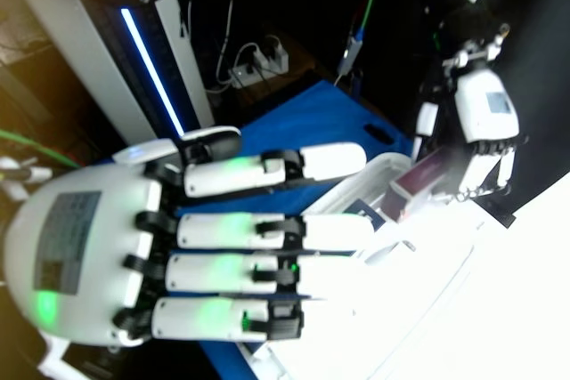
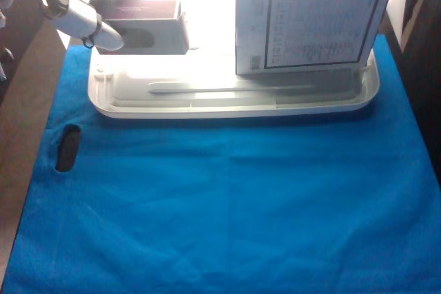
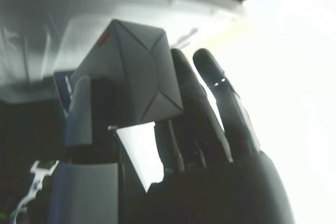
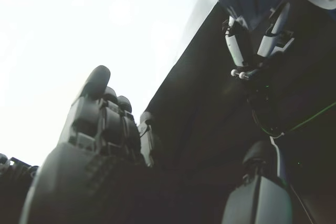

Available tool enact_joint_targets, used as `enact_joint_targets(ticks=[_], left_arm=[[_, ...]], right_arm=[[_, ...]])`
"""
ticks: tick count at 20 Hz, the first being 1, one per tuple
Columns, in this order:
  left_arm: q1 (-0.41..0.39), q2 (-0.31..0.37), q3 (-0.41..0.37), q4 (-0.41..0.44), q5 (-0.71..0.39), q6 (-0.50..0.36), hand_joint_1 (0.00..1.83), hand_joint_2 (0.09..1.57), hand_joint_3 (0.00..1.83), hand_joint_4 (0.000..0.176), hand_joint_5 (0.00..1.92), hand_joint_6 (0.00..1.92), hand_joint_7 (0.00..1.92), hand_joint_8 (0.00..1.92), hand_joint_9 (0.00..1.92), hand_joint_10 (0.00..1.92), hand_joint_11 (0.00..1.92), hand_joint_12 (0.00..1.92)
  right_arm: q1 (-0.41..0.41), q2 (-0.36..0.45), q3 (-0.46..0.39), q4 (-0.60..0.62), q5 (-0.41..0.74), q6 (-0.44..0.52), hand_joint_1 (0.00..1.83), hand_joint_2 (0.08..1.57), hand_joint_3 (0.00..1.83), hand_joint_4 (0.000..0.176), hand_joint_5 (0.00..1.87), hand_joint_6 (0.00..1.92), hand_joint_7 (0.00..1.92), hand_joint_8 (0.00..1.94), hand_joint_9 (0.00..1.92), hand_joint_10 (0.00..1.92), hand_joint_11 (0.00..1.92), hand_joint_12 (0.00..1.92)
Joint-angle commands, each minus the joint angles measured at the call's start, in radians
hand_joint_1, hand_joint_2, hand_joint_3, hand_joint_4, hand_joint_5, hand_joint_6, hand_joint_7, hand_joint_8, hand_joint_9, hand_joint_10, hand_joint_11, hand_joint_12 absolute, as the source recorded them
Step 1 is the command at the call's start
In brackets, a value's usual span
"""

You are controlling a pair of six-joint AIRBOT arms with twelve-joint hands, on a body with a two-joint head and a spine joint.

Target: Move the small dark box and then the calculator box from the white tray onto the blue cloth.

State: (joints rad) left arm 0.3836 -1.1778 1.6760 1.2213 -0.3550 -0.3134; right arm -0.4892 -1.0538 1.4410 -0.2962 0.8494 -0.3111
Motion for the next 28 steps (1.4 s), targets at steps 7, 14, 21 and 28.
enact_joint_targets(ticks=[7, 14, 21, 28], left_arm=[[-0.046, 0.109, -0.135, 0.014, -0.125, 0.002, 1.19, 1.19, 0.0, 0.0, 0.93, 1.07, 0.73, 1.36, 0.79, 0.0, 0.17, 1.06], [-0.045, 0.185, -0.266, 0.095, -0.2, 0.001, 1.06, 1.14, 0.0, 0.012, 0.92, 1.07, 0.65, 0.75, 0.42, 1.21, 0.26, 1.66], [-0.004, 0.256, -0.369, 0.124, -0.245, 0.0, 1.16, 1.21, 0.0, 0.019, 0.79, 1.21, 0.82, 1.31, 0.65, 0.81, 0.34, 1.43], [0.067, 0.279, -0.423, 0.149, -0.258, -0.009, 1.16, 1.2, 0.0, 0.026, 0.87, 1.14, 0.76, 1.36, 0.62, 0.82, 0.28, 1.42]], right_arm=[[0.017, -0.007, 0.003, 0.043, 0.11, 0.006, 0.46, 0.78, 0.0, 0.15, 0.0, 0.0, 0.0, 0.0, 0.0, 0.0, 0.0, 0.21], [0.017, -0.011, 0.004, 0.044, 0.11, 0.006, 0.5, 0.77, 0.0, 0.154, 0.0, 0.0, 0.0, 0.0, 0.0, 0.0, 0.0, 0.41], [0.017, -0.015, 0.004, 0.044, 0.11, 0.006, 0.52, 0.74, 0.0, 0.161, 0.0, 0.0, 0.0, 0.0, 0.0, 0.0, 0.0, 0.26], [0.017, -0.02, 0.004, 0.044, 0.11, 0.006, 0.54, 0.73, 0.0, 0.158, 0.0, 0.0, 0.0, 0.0, 0.0, 0.0, 0.03, 0.02]])
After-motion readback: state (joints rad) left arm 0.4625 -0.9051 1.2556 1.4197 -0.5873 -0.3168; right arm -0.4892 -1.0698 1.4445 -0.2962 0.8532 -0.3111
